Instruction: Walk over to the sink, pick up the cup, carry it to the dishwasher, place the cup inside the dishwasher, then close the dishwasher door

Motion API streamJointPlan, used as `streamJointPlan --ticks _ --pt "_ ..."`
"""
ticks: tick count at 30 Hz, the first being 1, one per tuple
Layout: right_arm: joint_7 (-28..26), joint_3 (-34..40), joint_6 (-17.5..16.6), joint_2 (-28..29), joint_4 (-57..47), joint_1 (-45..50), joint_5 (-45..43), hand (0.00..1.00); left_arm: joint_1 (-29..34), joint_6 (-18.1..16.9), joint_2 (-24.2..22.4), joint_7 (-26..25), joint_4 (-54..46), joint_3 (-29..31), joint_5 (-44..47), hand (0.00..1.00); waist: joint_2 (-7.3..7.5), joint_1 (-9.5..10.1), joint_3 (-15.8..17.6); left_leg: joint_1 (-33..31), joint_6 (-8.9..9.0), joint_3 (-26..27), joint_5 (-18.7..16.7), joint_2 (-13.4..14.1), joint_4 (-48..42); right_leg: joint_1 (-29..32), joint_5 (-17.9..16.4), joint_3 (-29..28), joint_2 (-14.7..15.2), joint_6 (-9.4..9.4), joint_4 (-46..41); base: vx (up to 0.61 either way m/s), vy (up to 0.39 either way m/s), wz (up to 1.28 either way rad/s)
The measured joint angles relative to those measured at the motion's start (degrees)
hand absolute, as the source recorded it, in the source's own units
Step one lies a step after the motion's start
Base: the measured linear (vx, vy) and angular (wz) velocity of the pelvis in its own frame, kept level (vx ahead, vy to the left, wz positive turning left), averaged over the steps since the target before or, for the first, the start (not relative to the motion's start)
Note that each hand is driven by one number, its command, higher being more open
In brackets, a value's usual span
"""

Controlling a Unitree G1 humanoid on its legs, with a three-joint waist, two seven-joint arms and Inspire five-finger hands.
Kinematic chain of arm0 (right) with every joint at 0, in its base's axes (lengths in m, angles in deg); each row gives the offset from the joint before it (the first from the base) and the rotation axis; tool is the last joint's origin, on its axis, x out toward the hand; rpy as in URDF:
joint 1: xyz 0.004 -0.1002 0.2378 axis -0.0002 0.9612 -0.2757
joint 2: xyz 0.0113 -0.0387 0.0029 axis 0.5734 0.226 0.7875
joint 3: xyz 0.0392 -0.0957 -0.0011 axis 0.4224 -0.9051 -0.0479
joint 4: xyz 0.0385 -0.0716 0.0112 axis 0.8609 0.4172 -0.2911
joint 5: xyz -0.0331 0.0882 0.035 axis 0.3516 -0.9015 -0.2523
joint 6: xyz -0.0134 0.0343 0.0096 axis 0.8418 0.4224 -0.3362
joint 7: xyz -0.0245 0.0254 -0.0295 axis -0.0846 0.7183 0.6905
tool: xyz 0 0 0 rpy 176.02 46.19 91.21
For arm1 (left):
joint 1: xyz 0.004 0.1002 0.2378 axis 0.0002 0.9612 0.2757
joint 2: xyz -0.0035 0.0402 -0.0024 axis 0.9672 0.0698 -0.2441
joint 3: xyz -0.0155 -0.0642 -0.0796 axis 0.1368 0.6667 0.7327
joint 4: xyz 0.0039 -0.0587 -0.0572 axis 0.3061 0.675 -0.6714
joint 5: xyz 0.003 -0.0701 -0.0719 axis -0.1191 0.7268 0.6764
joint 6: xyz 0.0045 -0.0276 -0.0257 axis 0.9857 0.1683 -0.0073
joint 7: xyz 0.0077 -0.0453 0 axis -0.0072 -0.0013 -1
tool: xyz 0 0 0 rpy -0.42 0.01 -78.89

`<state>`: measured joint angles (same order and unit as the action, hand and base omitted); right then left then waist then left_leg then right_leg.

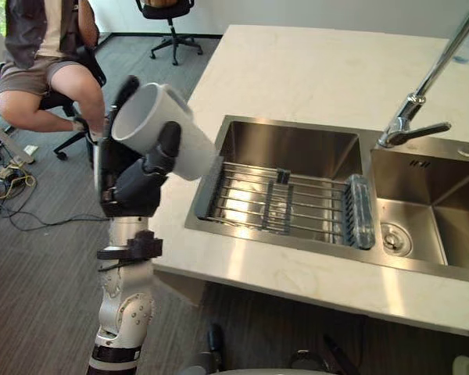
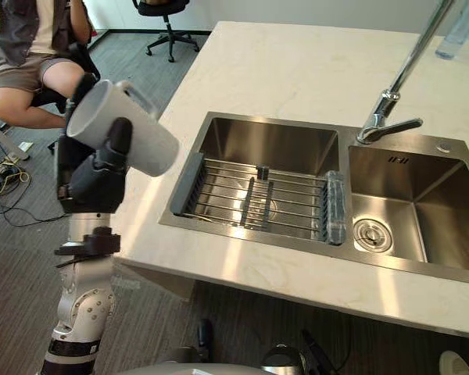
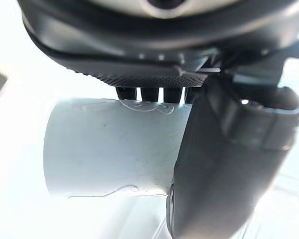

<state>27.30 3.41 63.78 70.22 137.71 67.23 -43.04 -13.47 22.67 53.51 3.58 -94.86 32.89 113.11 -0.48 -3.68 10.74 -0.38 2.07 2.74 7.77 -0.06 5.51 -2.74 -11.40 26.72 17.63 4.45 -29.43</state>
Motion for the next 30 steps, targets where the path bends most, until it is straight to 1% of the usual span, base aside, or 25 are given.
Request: streamJointPlan --ticks 2,5,7,8,9,10,11,12,13,14,15,16,17,19,20,21,22,23,24,25,26,27,28,29,30 --pt "-0.03 0.05 0.10 1.16 0.10 0.31 0.00 1.00 1.73 -2.07 -1.52 0.01 0.40 2.23 2.12 0.00 1.11 0.63 -0.71 -0.47 0.02 -1.72 0.02 -0.88 -0.11 0.84 -0.02 -2.73 0.48 0.04 -1.85 0.04 0.010 0.36" --pt "-0.19 0.05 0.21 1.77 0.21 0.08 0.06 1.00 4.09 -4.01 -3.08 -0.45 0.63 3.61 2.79 0.00 1.42 1.61 -1.67 -1.40 0.32 -2.29 0.85 -1.08 -0.41 0.55 -0.53 -6.66 -0.75 1.36 0.45 0.05 -0.043 0.23" --pt "-0.25 0.21 0.19 1.72 0.36 0.06 0.11 1.00 4.84 -4.27 -3.06 -1.19 0.63 4.35 2.75 0.00 1.56 2.61 -2.01 -1.97 -0.05 -2.21 1.68 -1.05 -0.56 -2.30 -1.28 -8.15 -2.37 2.58 7.24 0.04 -0.098 0.06" --pt "-0.41 0.20 0.11 1.73 0.36 -0.26 0.26 1.00 4.83 -4.33 -2.91 -2.27 0.61 4.75 2.63 0.00 1.85 3.70 -2.47 -3.06 -0.88 -1.60 2.30 -1.04 -1.18 -4.36 -1.48 -8.69 -3.40 2.89 13.36 0.01 -0.146 -0.22" --pt "-1.07 0.10 -0.17 1.72 0.13 -0.98 0.51 1.00 4.84 -4.29 -2.59 -3.49 0.61 5.07 2.63 0.00 2.04 4.50 -2.69 -4.39 -0.91 -0.79 2.33 -0.95 -2.07 -5.82 -1.43 -9.47 -4.27 3.20 19.02 -0.01 -0.155 -0.22" --pt "-1.41 -0.01 -0.48 1.65 0.07 -1.54 0.52 1.00 4.92 -4.12 -2.44 -4.22 0.62 5.09 2.55 0.00 2.00 4.67 -2.67 -4.95 -0.90 -0.70 2.33 -0.82 -2.57 -6.72 -1.15 -9.79 -4.66 4.40 21.17 -0.06 -0.167 -0.11" --pt "-1.74 -0.20 -0.95 1.34 0.05 -2.55 0.58 1.00 5.34 -2.96 -2.41 -5.62 0.80 4.99 1.36 0.00 0.94 4.57 -2.30 -5.29 -0.84 -1.01 2.37 0.11 -3.71 -7.92 -0.02 -9.66 -6.07 4.58 23.05 -0.10 -0.147 0.04" --pt "-1.98 -1.02 -1.38 1.26 -0.50 -2.66 0.55 1.00 6.21 -1.81 -1.63 -6.07 1.21 4.95 -0.24 0.00 0.36 4.52 -2.53 -5.11 -0.66 -1.41 2.41 0.67 -4.35 -8.79 0.18 -9.52 -7.19 4.23 23.46 -0.11 -0.135 0.11" --pt "-2.12 -1.61 -1.54 1.15 -1.10 -2.53 0.56 1.00 6.43 -1.53 -1.19 -6.01 1.65 4.95 -1.03 0.00 0.01 4.51 -2.55 -5.06 -0.44 -1.80 2.48 1.03 -4.66 -9.14 0.14 -9.33 -7.71 3.96 23.46 -0.13 -0.116 0.24" --pt "-2.12 -3.03 -1.97 0.46 -1.83 -2.48 0.46 1.00 6.46 -1.45 -0.41 -5.65 3.17 5.05 -2.07 0.00 -1.02 4.57 -2.57 -5.11 0.18 -2.84 2.89 1.65 -4.94 -9.52 -0.04 -8.70 -8.75 3.32 23.17 -0.18 -0.137 0.41" --pt "-2.00 -4.20 -2.32 -0.62 -2.51 -2.45 0.45 1.00 6.63 -1.31 0.49 -5.32 4.95 5.27 -2.53 0.00 -2.46 4.70 -2.33 -5.13 0.83 -4.17 3.43 2.17 -4.96 -9.64 -0.59 -7.74 -9.53 2.48 22.07 -0.19 -0.132 0.45" --pt "-1.83 -4.84 -2.49 -1.25 -2.61 -2.47 0.44 1.00 7.00 -1.02 0.81 -4.86 5.70 5.73 -2.47 0.00 -3.11 4.82 -2.24 -5.11 0.99 -4.77 3.76 2.30 -4.95 -9.65 -1.11 -7.33 -9.74 2.03 21.35 -0.20 -0.111 0.44" --pt "-1.48 -5.42 -2.64 -2.17 -2.77 -2.26 0.43 1.00 7.97 -0.50 1.01 -3.91 7.08 6.93 -2.41 0.00 -4.35 5.44 -2.13 -4.83 1.17 -5.50 4.21 2.48 -4.91 -9.54 -2.42 -6.76 -9.87 1.43 19.72 -0.14 -0.055 0.30" --pt "-0.39 -6.10 -2.68 -3.02 -2.76 -1.46 0.43 1.00 10.60 -0.08 1.11 -3.12 7.49 9.56 -2.36 0.00 -5.65 6.56 -2.20 -4.13 0.96 -5.92 3.61 2.61 -4.53 -9.36 -4.06 -6.04 -9.80 1.15 16.71 -0.15 -0.067 0.32" --pt "0.23 -6.46 -2.55 -3.05 -2.69 -1.10 0.34 1.00 11.91 0.13 1.57 -2.54 7.50 11.84 -2.38 0.00 -6.58 7.28 -2.19 -4.33 0.05 -4.07 2.31 3.11 -4.45 -9.20 -4.61 -5.28 -9.81 0.84 15.56 -0.13 -0.069 0.39" --pt "0.47 -6.78 -2.29 -3.03 -2.56 -0.85 0.27 1.00 12.31 0.34 1.95 -2.34 7.52 13.10 -2.38 0.00 -6.29 7.48 -2.29 -4.71 -0.67 -2.72 0.58 3.27 -4.55 -9.14 -4.51 -4.63 -9.53 0.69 15.64 -0.09 -0.050 0.56" --pt "0.59 -6.76 -2.06 -3.00 -2.45 -0.70 -0.01 1.00 12.30 0.72 2.98 -2.16 7.51 15.28 -2.40 0.00 -4.36 7.89 -2.27 -6.49 -2.57 1.71 -2.57 3.43 -6.87 -8.31 -3.61 -3.03 -7.72 0.69 15.49 -0.08 -0.006 0.79" --pt "0.58 -6.68 -1.87 -3.09 -2.23 -0.38 -0.08 1.00 11.81 0.72 4.25 -2.01 7.43 16.50 -2.38 0.00 -4.38 7.91 -2.37 -9.87 -3.31 5.29 -3.13 3.83 -13.18 -7.09 -3.57 -0.64 -6.49 0.67 14.31 -0.05 0.016 0.87" --pt "0.57 -6.54 -1.87 -3.35 -2.15 -0.24 -0.08 1.00 11.57 0.82 4.80 -1.94 7.38 16.73 -2.36 0.00 -4.46 7.94 -2.50 -11.16 -4.35 6.59 -3.84 3.88 -16.91 -6.89 -3.57 0.67 -5.82 0.67 13.86 -0.04 0.030 0.90" --pt "0.57 -6.10 -1.55 -3.76 -1.74 -0.12 -0.08 1.00 11.44 0.88 5.27 -1.48 7.00 17.39 -2.38 0.00 -4.41 7.90 -2.56 -12.14 -6.89 9.36 -5.66 4.51 -23.70 -6.45 -3.57 2.61 -4.39 0.68 12.64 -0.02 0.044 0.82" --pt "0.55 -5.52 -1.52 -4.17 -1.78 0.47 -0.23 1.00 11.32 1.36 5.12 -1.37 6.67 17.36 -3.43 0.00 -5.30 8.12 -3.31 -11.61 -10.17 13.74 -7.91 6.59 -27.19 -6.03 -3.65 4.76 -4.06 0.68 10.14 -0.02 0.046 0.88" --pt "0.48 -4.97 -1.50 -4.77 -1.88 0.75 -0.36 1.00 10.81 2.14 5.04 -1.18 6.92 16.85 -4.49 0.00 -6.35 7.96 -3.92 -11.74 -10.01 14.98 -7.41 5.92 -26.50 -5.48 -3.78 5.95 -3.93 0.11 8.15 -0.04 0.063 1.19" --pt "0.48 -4.41 -1.42 -5.13 -1.13 0.73 -1.50 1.00 9.25 3.65 4.99 -0.74 7.48 15.19 -6.31 0.00 -7.43 6.94 -4.01 -11.74 -10.48 14.38 -5.01 4.63 -22.96 -3.56 -6.19 6.00 -4.76 -2.96 6.32 -0.11 0.014 1.90" --pt "0.29 -3.88 -1.12 -4.99 -0.09 0.46 -2.98 1.00 7.51 6.16 4.10 0.11 7.56 14.28 -8.95 0.00 -5.96 4.65 -4.70 -10.80 -7.97 8.60 1.87 0.42 -11.87 -0.81 -5.45 5.82 -7.99 -6.71 11.63 -0.12 -0.022 2.62" --pt "-0.24 -1.74 -1.41 -4.30 0.44 0.37 -4.14 1.00 5.64 7.74 2.89 0.90 8.53 13.17 -10.17 0.00 -5.70 3.03 -4.24 -10.08 -12.56 13.09 -0.50 0.37 -12.44 -1.43 -3.33 9.25 -5.88 -4.70 11.19 -0.10 -0.048 2.35"
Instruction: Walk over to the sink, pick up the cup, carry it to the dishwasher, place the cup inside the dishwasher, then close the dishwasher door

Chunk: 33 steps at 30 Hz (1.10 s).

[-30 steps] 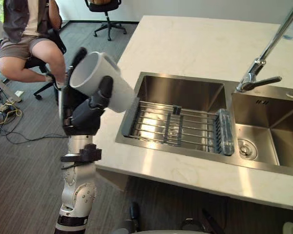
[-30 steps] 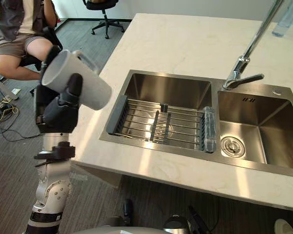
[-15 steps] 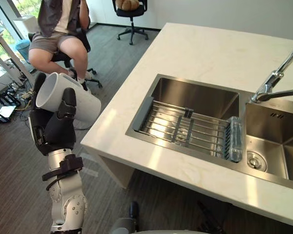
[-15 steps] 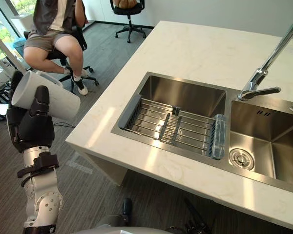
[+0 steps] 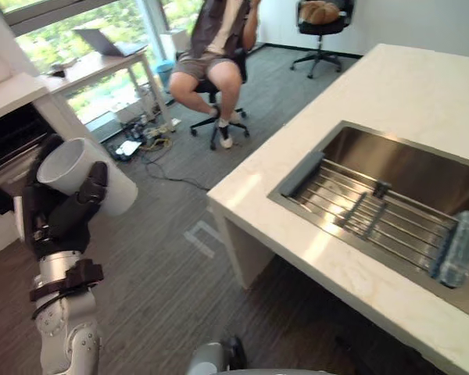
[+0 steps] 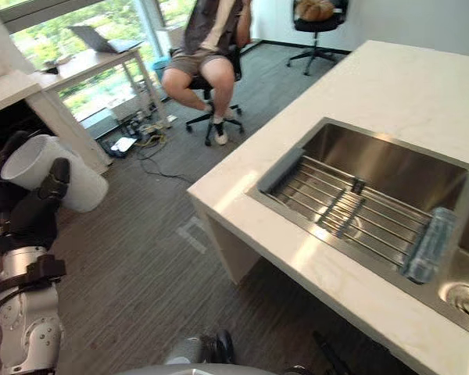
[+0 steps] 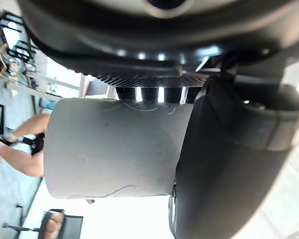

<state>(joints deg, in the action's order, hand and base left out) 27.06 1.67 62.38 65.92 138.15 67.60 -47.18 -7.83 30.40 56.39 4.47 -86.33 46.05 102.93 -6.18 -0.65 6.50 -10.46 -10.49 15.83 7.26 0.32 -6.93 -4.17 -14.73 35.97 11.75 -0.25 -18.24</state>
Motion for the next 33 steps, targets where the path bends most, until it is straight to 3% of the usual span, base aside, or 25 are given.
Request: streamJointPlan --ticks 1,2,3,4,5,6,7,8,9,10,11,12,13,14,17,19,21,22,24,27,33 --pt "0.18 1.17 -0.63 -0.14 1.08 -0.62 -0.41 1.00 -0.21 1.03 0.01 0.21 1.16 -1.07 -0.79 0.00 0.46 0.73 0.81 1.48 0.46 8.21 -5.68 3.26 -6.42 -0.08 0.07 2.00 2.42 -0.02 -2.15 -0.03 -0.023 1.66" --pt "-0.22 2.18 -0.88 -0.66 1.16 -0.30 -0.46 1.00 0.72 2.40 0.12 0.27 2.92 -1.99 -0.80 0.00 1.52 1.20 1.74 4.46 3.04 17.96 -8.99 8.22 -13.03 -1.21 0.07 4.04 6.21 -0.01 -3.90 -0.03 0.096 1.24" --pt "-0.84 2.23 -1.38 -1.45 0.95 0.88 -0.45 1.00 1.49 4.17 0.10 0.10 3.97 -2.89 -0.92 0.00 1.69 0.66 1.92 7.56 4.67 24.18 -10.02 12.86 -18.04 -3.15 0.27 7.12 9.46 0.34 -4.86 -0.02 0.098 1.15" --pt "-1.12 2.50 -1.64 -2.05 0.93 1.53 -0.49 1.00 1.93 4.50 0.11 0.12 3.94 -3.20 -1.18 0.00 1.45 0.65 1.78 8.97 5.06 25.75 -9.78 14.80 -18.95 -3.85 0.30 8.47 10.82 0.53 -5.54 0.03 0.300 1.36" --pt "-1.73 3.97 -1.70 -3.25 1.03 2.27 -0.54 1.00 2.73 4.60 0.12 0.59 3.03 -3.30 -2.15 0.00 0.35 0.86 1.51 11.46 7.51 26.52 -6.76 16.88 -16.61 -4.74 0.41 10.34 13.05 1.45 -7.55 0.07 0.392 1.29" --pt "-1.93 5.64 -1.55 -4.94 1.30 3.22 -0.48 1.00 3.20 4.59 0.24 0.87 2.10 -3.22 -3.31 0.00 -1.41 0.98 0.77 12.14 14.69 24.14 -7.08 14.89 -11.78 -4.68 1.20 11.74 15.19 2.78 -8.95 0.07 0.504 1.28" --pt "-1.91 6.68 -1.38 -5.34 1.62 3.10 -0.38 1.00 3.23 4.60 0.96 0.87 2.01 -3.01 -3.86 0.00 -1.92 1.11 0.48 12.25 15.92 23.96 -8.99 13.58 -9.93 -4.92 1.94 12.27 16.13 3.99 -9.04 0.06 0.498 1.30" --pt "-1.90 8.79 -0.88 -4.86 2.12 2.18 1.33 1.00 3.10 4.71 3.81 0.98 2.40 -1.84 -4.79 0.00 -1.63 1.39 0.66 12.06 15.43 22.59 -12.03 10.98 -8.27 -6.53 3.48 13.38 17.87 6.47 -8.99 0.04 0.394 0.91" --pt "-1.87 9.54 -0.79 -4.25 2.21 1.66 2.46 1.00 3.04 4.86 5.02 0.96 2.79 -1.30 -4.91 0.00 -1.03 1.47 1.07 12.16 14.94 21.97 -12.14 10.12 -8.69 -7.38 4.37 13.38 18.62 7.10 -8.89 0.06 0.403 1.08" --pt "-1.63 9.83 -0.84 -2.05 1.90 1.30 6.32 1.00 3.19 5.83 8.49 0.85 3.91 0.10 -5.21 0.00 -0.38 2.26 1.44 12.14 13.54 19.53 -13.45 8.86 -9.86 -9.29 8.33 12.67 19.28 7.32 -9.10 0.06 0.334 1.08" --pt "-1.07 11.06 -1.35 -0.99 1.19 1.69 8.06 1.00 3.21 6.04 10.38 0.98 4.12 0.88 -5.18 0.00 0.38 2.84 1.69 12.10 12.74 16.22 -14.31 7.41 -9.07 -9.09 13.09 8.59 19.57 3.79 -11.87 0.07 0.318 1.31" --pt "-1.06 11.87 -0.96 -0.94 0.68 1.96 8.00 1.00 3.06 5.94 10.85 1.15 4.20 0.99 -5.13 0.00 -0.22 2.79 1.29 12.13 12.35 13.82 -14.56 6.62 -7.79 -7.18 15.96 4.54 19.60 -0.37 -14.81 0.09 0.285 1.78" --pt "-1.10 12.96 -0.08 -0.63 0.04 2.35 7.99 1.00 2.05 5.50 11.44 1.61 5.15 0.82 -5.09 0.00 -0.37 1.78 0.83 10.98 11.53 8.58 -14.26 6.12 -6.28 -3.60 11.03 -6.72 15.16 1.76 -16.78 0.13 0.170 2.34" --pt "-1.58 12.70 1.03 0.34 -0.83 3.30 8.00 1.00 0.78 5.45 11.15 2.16 5.90 0.33 -5.03 0.00 -0.26 0.78 0.65 9.92 10.09 2.26 -13.92 5.15 -4.73 -1.59 5.57 -15.92 8.49 3.08 -15.94 0.15 0.115 2.52" --pt "-2.13 6.76 0.31 2.54 -1.72 5.40 9.98 1.00 0.31 5.66 10.97 3.19 5.99 -4.51 -5.10 0.00 1.68 0.48 -0.40 10.41 9.50 -8.46 -12.10 2.30 -0.16 4.78 0.55 -27.16 -0.60 4.93 -10.72 0.23 0.053 2.16" --pt "-2.21 3.92 0.28 3.02 -1.79 4.09 10.88 1.00 0.32 7.00 10.84 3.14 5.87 -7.86 -5.25 0.00 1.83 0.20 -0.62 10.80 10.10 -12.81 -11.94 1.86 0.27 9.20 0.34 -33.20 -3.73 5.38 -8.40 0.24 -0.027 1.50" --pt "-3.05 0.19 0.04 4.32 -3.91 3.73 10.91 1.00 0.31 8.23 10.90 3.10 4.35 -11.27 -5.81 0.00 3.78 -0.62 -1.50 10.21 10.70 -14.44 -12.01 0.61 -0.63 12.37 4.60 -35.72 -3.99 5.38 -2.10 0.29 -0.083 1.46" --pt "-3.54 -2.15 -0.12 4.89 -4.32 3.06 10.95 1.00 0.27 8.66 10.27 3.17 1.93 -12.01 -6.29 0.00 6.65 -1.01 -1.64 10.54 11.57 -14.90 -12.58 -1.02 -1.09 13.14 9.42 -35.10 -2.12 6.79 1.25 0.24 -0.138 0.96" --pt "-4.00 -3.15 -0.38 4.12 -3.48 0.39 10.93 1.00 0.39 8.75 4.48 1.74 -0.40 -13.53 -6.88 0.00 4.88 0.56 -2.52 9.94 13.05 -14.63 -13.50 1.87 -2.32 9.02 11.03 -33.51 -4.48 5.47 7.61 0.29 -0.168 0.36" --pt "-4.53 -4.35 -2.17 2.19 -0.30 -5.45 10.95 1.00 -0.43 8.11 2.22 -0.13 -1.50 -16.12 -7.48 0.00 4.00 0.30 -2.33 13.45 13.95 -12.83 -14.00 4.61 0.32 5.09 12.00 -33.02 -7.12 4.52 11.94 0.22 -0.132 -0.17" --pt "-2.83 -9.16 -1.76 -0.76 -0.43 -8.75 9.98 1.00 -0.45 8.19 1.85 -0.44 -1.52 -17.24 -7.59 0.00 3.00 -0.12 -2.85 16.27 14.36 -8.60 -14.26 4.90 1.99 2.86 13.84 -35.03 -7.57 4.75 16.17 0.08 0.017 -0.29"
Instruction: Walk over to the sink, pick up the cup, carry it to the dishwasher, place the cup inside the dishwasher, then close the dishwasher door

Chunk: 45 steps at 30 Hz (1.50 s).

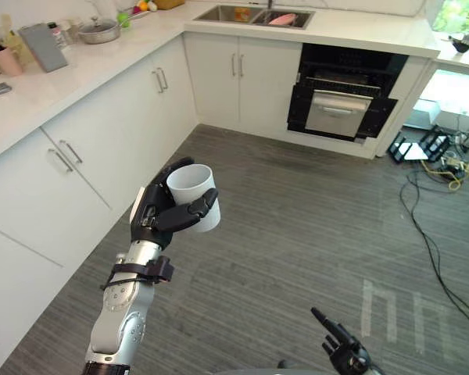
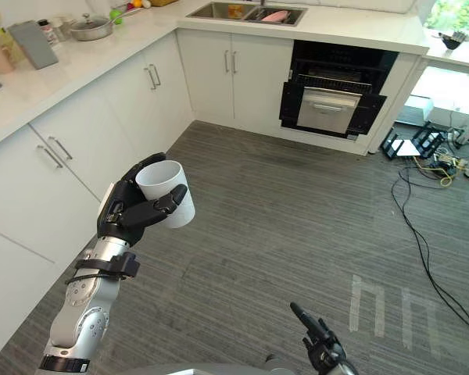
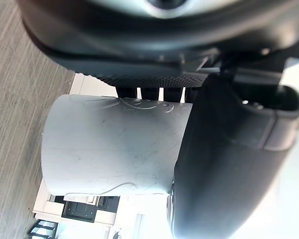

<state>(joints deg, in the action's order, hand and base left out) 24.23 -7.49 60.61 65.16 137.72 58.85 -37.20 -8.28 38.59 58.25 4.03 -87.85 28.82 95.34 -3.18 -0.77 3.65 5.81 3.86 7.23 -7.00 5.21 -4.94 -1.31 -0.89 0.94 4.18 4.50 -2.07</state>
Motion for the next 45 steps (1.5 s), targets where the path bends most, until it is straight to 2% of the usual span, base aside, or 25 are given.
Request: streamJointPlan --ticks 5,6,10,11,18,24,25,26,27,28,29,30,31,32,33,34,35,36,37,39,40,41,42,43,45 --pt "-3.29 -2.71 -1.42 2.35 0.40 3.11 -0.37 1.00 0.59 -1.57 0.38 -5.55 0.10 0.38 -17.67 0.00 -0.19 -0.37 -0.13 0.89 0.03 3.18 -0.41 -0.31 -0.01 -0.62 2.52 -0.92 0.07 0.66 3.04 0.00 0.036 -0.32" --pt "-3.65 -2.70 -1.58 2.43 0.53 3.71 -0.28 1.00 0.58 -1.92 0.41 -6.30 0.19 0.43 -18.12 0.00 -0.28 -0.43 -0.17 0.90 0.01 3.38 -0.43 -0.34 -0.01 -0.60 2.78 -0.95 0.07 0.68 3.27 -0.05 0.009 -0.24" --pt "-4.57 -0.27 -2.55 2.56 1.89 7.28 -0.32 1.00 0.56 -5.05 -0.27 -9.03 1.82 1.16 -17.98 0.00 -0.46 -2.10 -0.31 1.11 -0.11 4.03 -0.50 -0.50 -0.01 -0.63 3.29 -0.94 0.17 0.48 3.59 -0.08 -0.004 -0.06" --pt "-8.82 0.69 -3.59 3.78 2.38 11.88 -0.37 1.00 -0.55 -6.65 -1.74 -12.20 6.97 -2.19 -19.08 0.00 0.70 -4.74 -1.27 1.10 0.10 6.32 1.46 -0.33 2.74 0.41 7.78 -1.00 -0.51 -0.75 6.93 0.00 0.000 0.00" --pt "-9.04 0.72 -3.57 3.75 2.35 12.39 -0.12 1.00 -0.43 -6.67 -2.30 -11.39 7.40 -1.85 -17.69 0.00 0.49 -4.71 -1.04 1.06 0.04 6.77 1.00 -0.08 1.76 0.27 7.79 -0.58 -0.62 -0.78 7.28 0.00 -0.001 -0.01" --pt "-10.12 4.93 -1.56 3.11 2.27 12.20 4.34 1.00 0.17 -6.50 -7.82 -8.56 16.89 0.00 -9.76 0.00 -1.95 -4.76 1.33 0.65 0.34 7.54 -2.78 2.10 -4.37 -1.71 5.78 8.30 -0.17 -2.01 5.43 -0.03 -0.024 -0.04" --pt "-10.09 6.77 -0.44 3.09 2.34 11.80 5.17 1.00 -0.10 -5.67 -9.74 -8.81 18.93 -0.54 -8.31 0.00 -1.99 -5.03 1.71 -0.02 0.08 8.65 -3.22 2.17 -5.63 0.69 2.57 9.04 0.46 -2.16 -0.28 0.00 0.007 0.51" --pt "-9.97 8.99 0.86 3.62 2.38 11.56 5.90 1.00 -0.83 -3.67 -11.06 -9.54 20.44 -2.05 -6.09 0.00 -1.14 -5.44 2.26 -0.03 -0.95 12.81 -3.84 1.80 -7.42 3.05 -2.04 10.63 2.72 -1.90 -7.82 0.00 0.032 0.79" --pt "-9.82 9.81 1.29 3.62 2.39 11.62 5.99 1.00 -1.31 -2.46 -11.50 -9.92 20.90 -3.18 -5.04 0.00 -0.62 -5.84 2.59 0.26 -1.78 14.64 -4.37 1.05 -8.45 3.47 -3.95 11.88 4.45 -0.98 -11.44 0.02 0.091 1.21" --pt "-9.50 10.94 1.72 3.48 2.44 12.30 5.96 1.00 -1.75 -0.70 -12.14 -10.19 21.04 -5.16 -3.59 0.00 -0.02 -6.39 2.85 0.97 -3.69 15.23 -6.75 -0.42 -8.62 4.98 -7.25 14.05 7.64 0.31 -20.65 0.00 0.091 0.98" --pt "-9.00 11.02 1.63 3.05 2.08 11.40 5.28 1.00 -1.48 -0.40 -13.06 -11.26 21.12 -5.54 -3.07 0.00 1.11 -5.89 3.62 1.59 -4.55 14.83 -7.95 -1.90 -8.58 10.02 -7.44 15.02 11.53 -0.99 -32.91 -0.01 0.102 0.80" --pt "-8.94 11.05 1.33 3.01 1.57 11.22 5.10 1.00 -1.40 0.00 -13.10 -11.91 21.19 -5.68 -3.07 0.00 1.16 -5.89 3.67 1.93 -4.78 14.12 -8.08 -2.34 -8.51 11.93 -6.15 15.20 13.03 -2.92 -37.70 0.00 0.072 0.51" --pt "-9.18 10.62 0.92 3.15 -0.09 11.44 3.75 1.00 -1.38 0.54 -12.71 -12.62 21.19 -6.05 -3.15 0.00 1.46 -5.96 3.84 3.08 -5.22 12.58 -8.28 -2.78 -8.11 14.12 -2.53 14.19 14.63 -4.51 -44.07 0.03 0.074 0.52" --pt "-9.22 10.10 0.78 3.29 -0.55 11.66 3.07 1.00 -1.39 0.54 -12.49 -12.75 21.13 -6.13 -3.16 0.00 1.70 -6.01 3.94 3.83 -5.58 11.77 -8.34 -2.96 -7.65 15.37 -0.02 13.14 15.04 -4.37 -47.06 0.09 0.061 0.66" --pt "-9.43 9.07 0.37 3.60 -1.51 12.04 2.56 1.00 -1.38 0.47 -12.16 -13.25 20.94 -6.28 -3.29 0.00 1.55 -6.20 4.15 4.81 -5.95 9.84 -8.22 -2.99 -6.85 17.82 0.77 11.32 14.35 -3.23 -51.40 0.12 0.014 0.61" --pt "-9.05 7.27 -0.58 4.46 -2.94 12.19 1.04 1.00 -1.48 0.04 -11.32 -13.72 20.87 -6.71 -4.01 0.00 1.62 -6.30 4.11 5.22 -5.91 8.33 -8.25 -2.31 -6.17 18.79 -3.08 10.73 12.05 -2.66 -50.64 0.14 -0.021 0.65" --pt "-8.84 6.19 -1.02 4.92 -3.84 12.54 0.75 1.00 -1.65 -0.21 -10.80 -13.78 20.77 -6.96 -4.54 0.00 1.51 -6.47 4.07 5.21 -5.92 7.25 -8.25 -2.12 -5.71 19.25 -4.42 10.63 10.95 -2.35 -48.99 0.25 -0.124 0.88" --pt "-7.66 3.56 -2.26 5.92 -5.78 12.99 -1.00 1.00 -2.34 -0.58 -9.96 -13.78 20.09 -7.97 -5.87 0.00 1.36 -7.14 4.16 5.28 -5.92 4.35 -8.24 -1.96 -3.99 20.13 -5.95 10.32 7.99 -1.61 -40.91 0.19 -0.106 0.83" --pt "-6.74 2.65 -2.69 6.13 -6.68 13.06 -1.53 1.00 -2.70 -0.83 -9.96 -13.78 19.84 -8.50 -6.64 0.00 1.48 -7.35 4.34 5.36 -5.89 3.49 -8.22 -1.77 -3.30 20.25 -5.82 10.12 6.84 -1.43 -36.36 0.35 -0.214 0.98" --pt "-4.60 0.25 -3.82 6.65 -9.69 13.22 -1.57 1.00 -3.23 -1.23 -9.93 -13.74 18.43 -10.24 -8.51 0.00 1.33 -7.16 4.57 5.79 -4.79 1.84 -8.38 -1.21 -2.23 20.27 -2.24 9.02 4.00 -0.43 -18.67 0.36 -0.239 0.58" --pt "-4.13 -1.24 -4.74 6.78 -11.96 13.70 -1.66 1.00 -3.09 -1.28 -9.97 -13.55 16.92 -11.41 -8.82 0.00 2.28 -6.83 4.57 7.29 -2.97 1.35 -9.21 -1.54 -1.65 18.57 3.96 8.51 3.60 -0.46 -6.39 0.48 -0.283 0.37" --pt "-3.98 -1.92 -5.35 6.48 -13.48 14.42 -2.14 1.00 -2.81 -1.27 -10.42 -13.30 16.36 -11.96 -8.80 0.00 1.89 -6.79 4.86 9.32 -1.71 1.03 -10.05 -1.06 -1.16 16.92 10.75 9.04 3.49 -0.62 -5.60 0.51 -0.270 0.28" --pt "-3.80 -2.78 -5.90 6.23 -15.11 14.41 -2.85 1.00 -2.53 -1.28 -11.49 -12.89 15.82 -12.41 -8.80 0.00 0.69 -6.22 5.21 11.04 -0.37 1.31 -10.26 0.30 -0.96 16.64 12.07 10.46 2.40 -1.73 -7.62 0.53 -0.226 0.00" --pt "-3.51 -3.01 -6.20 6.14 -16.92 13.17 -2.91 1.00 -2.50 -1.29 -12.16 -12.05 15.14 -12.39 -8.71 0.00 -0.73 -5.53 5.44 12.15 0.23 1.54 -9.06 2.17 -1.46 17.02 8.79 10.47 0.71 -2.87 -11.90 0.48 -0.205 -0.15" --pt "-3.05 -4.26 -7.04 6.73 -22.03 12.68 -2.91 1.00 -2.64 -1.66 -12.01 -10.96 13.89 -12.28 -8.67 0.00 -0.20 -5.13 5.56 14.12 1.40 3.25 -6.52 2.87 -2.36 17.50 3.72 10.37 0.78 -3.46 -18.90 0.43 -0.231 -0.04"
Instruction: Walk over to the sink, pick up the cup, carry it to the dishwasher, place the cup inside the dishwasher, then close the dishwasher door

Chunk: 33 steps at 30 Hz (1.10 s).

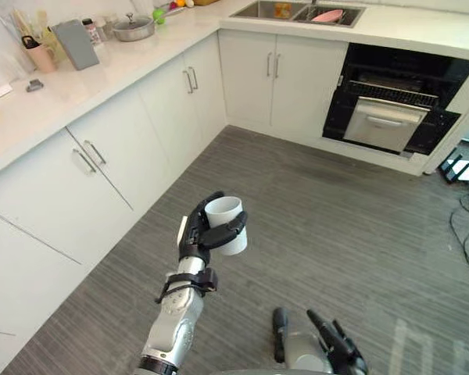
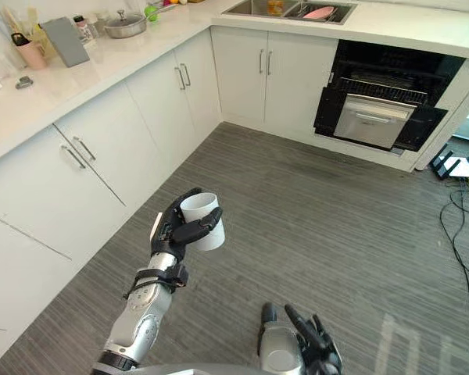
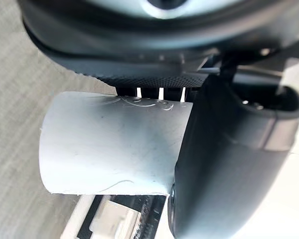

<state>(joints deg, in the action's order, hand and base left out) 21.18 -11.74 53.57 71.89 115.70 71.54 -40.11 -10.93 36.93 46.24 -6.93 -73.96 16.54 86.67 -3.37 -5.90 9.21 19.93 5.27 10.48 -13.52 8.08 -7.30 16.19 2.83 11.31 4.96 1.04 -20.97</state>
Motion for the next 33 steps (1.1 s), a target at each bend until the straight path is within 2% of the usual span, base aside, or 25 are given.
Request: streamJointPlan --ticks 3,4,5,6,7,8,9,10,12,14,15,17,18,19,20,21,23,24,25,27,28,29,30,31,33 --pt "1.62 -3.86 -3.49 0.28 -7.34 0.48 -0.03 1.00 1.77 -1.10 -0.23 1.92 -2.08 0.07 -0.11 0.00 0.57 -0.03 -0.64 -0.76 0.09 -0.11 0.74 2.10 -6.45 -0.70 -7.08 1.96 0.13 -0.48 -5.52 0.35 -0.229 0.26" --pt "1.84 -4.33 -4.57 0.74 -9.56 0.98 -0.78 1.00 2.66 -1.17 0.00 2.28 -3.20 0.09 -0.10 0.00 0.52 -0.03 -0.67 -3.83 0.07 -0.26 0.90 3.69 -14.50 -2.21 -9.39 3.04 -0.27 -0.89 -5.76 0.30 -0.244 0.30" --pt "1.93 -4.51 -4.89 1.07 -12.15 2.07 -1.88 1.00 3.77 -1.36 -0.26 2.34 -4.45 0.56 -0.07 0.00 0.25 0.66 -0.57 -9.17 0.53 -0.62 3.93 6.17 -27.16 -4.18 -11.26 3.69 -1.08 -0.87 -5.61 0.30 -0.260 0.25" --pt "1.71 -4.71 -4.90 1.07 -13.08 2.40 -2.62 1.00 4.73 -1.72 -0.57 2.37 -5.25 1.13 -0.08 0.00 -0.06 0.78 -0.54 -12.17 0.86 -1.36 7.22 7.73 -33.40 -5.37 -11.90 3.94 -1.87 -1.15 -5.21 0.29 -0.194 0.01" --pt "1.22 -4.71 -5.01 1.03 -14.46 3.61 -3.09 1.00 6.91 -3.60 -1.22 2.54 -5.72 2.41 -0.08 0.00 -0.97 1.28 -0.72 -17.67 1.55 -3.50 19.44 10.69 -44.20 -8.98 -12.75 3.74 -4.00 -1.70 -2.92 0.37 -0.110 -0.25" --pt "1.03 -4.69 -6.20 1.01 -15.18 4.79 -2.98 1.00 8.56 -4.23 -1.76 2.70 -5.93 3.81 -0.07 0.00 -1.27 2.50 -0.88 -22.21 2.18 -4.63 21.20 12.48 -53.59 -12.55 -13.45 2.99 -5.53 -2.35 -0.62 0.40 -0.075 -0.28" --pt "1.12 -4.69 -6.96 1.04 -15.68 5.12 -2.95 1.00 9.09 -4.26 -2.12 2.70 -6.38 4.24 -0.07 0.00 -1.74 2.63 -0.89 -24.87 1.24 -4.89 19.26 13.07 -58.04 -14.30 -13.85 2.83 -6.07 -3.05 0.03 0.43 -0.043 -0.24" --pt "1.47 -4.47 -8.34 0.89 -16.90 5.25 -3.04 1.00 10.09 -4.54 -2.30 2.75 -7.43 4.86 -0.07 0.00 -1.27 2.66 -0.38 -29.00 -1.54 -4.14 14.98 12.79 -62.50 -17.43 -15.26 2.46 -6.22 -3.36 0.72 0.34 -0.061 -0.09" --pt "1.52 -4.53 -10.19 0.48 -20.33 5.09 -3.96 1.00 11.03 -5.25 -2.46 3.48 -8.04 4.82 -0.08 0.00 -1.18 3.78 -0.34 -32.99 -4.76 -0.09 8.13 12.00 -59.74 -21.44 -16.43 0.40 -6.15 -3.46 2.82 0.41 -0.048 -0.46" --pt "1.21 -5.12 -11.25 0.46 -24.09 2.96 -6.64 1.00 12.28 -6.29 -2.53 3.74 -10.09 4.71 -0.18 0.00 -1.13 5.19 -0.36 -35.17 -4.67 4.17 3.54 10.49 -48.98 -23.27 -16.76 -2.94 -5.76 -3.17 4.06 0.47 0.029 -0.91" --pt "0.66 -5.31 -11.43 0.48 -25.72 0.85 -7.75 1.00 12.86 -7.57 -2.61 3.95 -11.62 4.53 -0.41 0.00 -0.76 5.59 -0.40 -35.87 -4.24 6.11 2.58 8.28 -37.50 -24.12 -17.06 -5.13 -5.14 -2.79 4.69 0.48 0.093 -0.88" --pt "0.23 -5.30 -11.82 0.63 -25.55 -1.91 -8.41 1.00 12.88 -9.11 -2.87 3.97 -12.22 4.32 -1.48 0.00 -0.19 5.57 -1.06 -35.13 -1.45 5.94 6.97 3.13 -13.09 -25.74 -17.15 -7.50 -3.77 -2.62 7.02 0.49 0.155 -0.73" --pt "0.17 -5.22 -12.02 0.33 -24.71 -2.99 -8.71 1.00 12.78 -9.81 -2.97 3.62 -12.47 4.44 -2.43 0.00 -0.47 5.85 -1.35 -35.50 0.79 4.33 13.70 2.19 -4.58 -26.97 -17.35 -9.35 -3.74 -2.30 8.92 0.50 0.237 -0.77" --pt "0.27 -5.21 -12.03 0.38 -23.47 -3.82 -8.70 1.00 12.75 -10.15 -2.85 3.31 -12.38 4.59 -2.55 0.00 -0.48 6.14 -1.53 -34.94 0.60 3.86 18.12 1.61 -4.95 -28.34 -17.69 -10.91 -3.55 -1.70 10.08 0.51 0.261 -0.70" --pt "0.50 -5.60 -12.03 0.86 -21.04 -4.18 -8.69 1.00 12.31 -10.21 -2.69 3.23 -11.66 4.80 -2.72 0.00 0.62 6.01 -1.63 -34.52 -4.62 3.50 18.38 0.65 -7.43 -29.87 -18.10 -11.52 -2.15 -1.02 10.37 0.51 0.261 -0.37" --pt "0.83 -5.94 -11.98 1.06 -19.72 -4.30 -8.68 1.00 11.94 -10.20 -2.51 3.23 -11.19 5.28 -3.09 0.00 1.47 5.42 -1.47 -34.85 -5.27 3.62 16.38 0.46 -10.24 -30.32 -18.01 -11.61 -1.47 -0.86 9.89 0.51 0.230 -0.17" --pt "2.28 -6.92 -10.82 1.14 -15.54 -3.61 -8.62 1.00 12.50 -10.09 -2.45 3.27 -10.90 6.61 -3.38 0.00 2.71 5.11 -1.70 -34.41 -6.28 4.25 8.54 0.80 -20.16 -30.83 -17.64 -13.32 0.13 -0.22 3.54 0.60 0.268 -0.25" --pt "2.62 -6.91 -10.65 1.24 -14.69 -3.10 -8.52 1.00 12.57 -10.08 -2.40 3.30 -10.91 7.02 -3.37 0.00 3.34 5.11 -2.05 -33.12 -6.47 4.59 7.30 0.06 -20.25 -30.37 -17.61 -13.20 1.08 -0.16 0.66 0.58 0.253 -0.35" --pt "3.43 -6.45 -10.38 1.70 -13.40 -2.10 -7.90 1.00 12.48 -10.11 -2.03 3.33 -11.07 7.96 -3.30 0.00 4.77 5.19 -3.04 -29.53 -6.74 6.34 5.33 -2.01 -18.08 -28.10 -16.93 -12.06 3.68 2.13 -7.00 0.45 0.168 -0.40" --pt "4.15 -5.04 -10.07 2.82 -11.96 -1.93 -7.05 1.00 12.24 -10.12 -1.56 3.13 -11.60 9.42 -3.29 0.00 6.58 5.12 -3.60 -24.58 -7.34 9.12 3.80 -4.66 -14.97 -22.65 -12.14 -10.54 8.13 10.85 -20.24 0.41 0.138 -0.47" --pt "4.17 -4.39 -10.04 3.22 -11.65 -1.78 -7.01 1.00 11.87 -10.09 -1.07 2.75 -11.62 9.99 -3.34 0.00 6.93 4.97 -3.63 -21.47 -7.71 10.05 2.77 -5.69 -13.35 -19.17 -5.46 -9.01 10.92 13.24 -28.10 0.34 0.110 -0.42" --pt "4.14 -4.00 -10.03 3.37 -11.64 -1.51 -6.56 1.00 11.48 -9.99 -0.44 1.95 -11.71 10.08 -3.54 0.00 6.86 4.57 -3.52 -18.19 -7.91 10.55 2.14 -6.20 -11.40 -15.96 -3.72 -6.55 13.79 10.64 -36.16 0.32 0.095 -0.34" --pt "4.14 -3.87 -10.03 3.37 -11.64 -1.38 -6.04 1.00 11.22 -9.91 -0.39 1.62 -11.71 10.11 -3.55 0.00 6.81 4.24 -3.47 -16.66 -7.83 10.58 1.84 -6.24 -10.63 -14.09 -5.07 -5.29 14.63 8.75 -40.19 0.28 0.058 -0.19" --pt "4.14 -3.88 -10.04 3.37 -11.67 -1.27 -4.68 1.00 10.84 -9.84 -0.45 1.01 -11.94 10.09 -3.56 0.00 6.52 3.51 -3.29 -13.71 -7.44 10.51 1.42 -5.92 -8.65 -10.70 -8.35 -3.47 14.69 4.54 -45.44 0.26 0.015 -0.13" --pt "4.14 -3.93 -10.07 3.60 -12.39 -1.01 -4.06 1.00 10.14 -9.69 -0.28 0.41 -12.20 9.78 -3.58 0.00 6.14 2.83 -2.84 -10.20 -6.87 10.57 0.31 -4.86 -6.56 -5.54 -12.59 -2.95 12.02 3.00 -44.94 0.25 -0.033 -0.09"
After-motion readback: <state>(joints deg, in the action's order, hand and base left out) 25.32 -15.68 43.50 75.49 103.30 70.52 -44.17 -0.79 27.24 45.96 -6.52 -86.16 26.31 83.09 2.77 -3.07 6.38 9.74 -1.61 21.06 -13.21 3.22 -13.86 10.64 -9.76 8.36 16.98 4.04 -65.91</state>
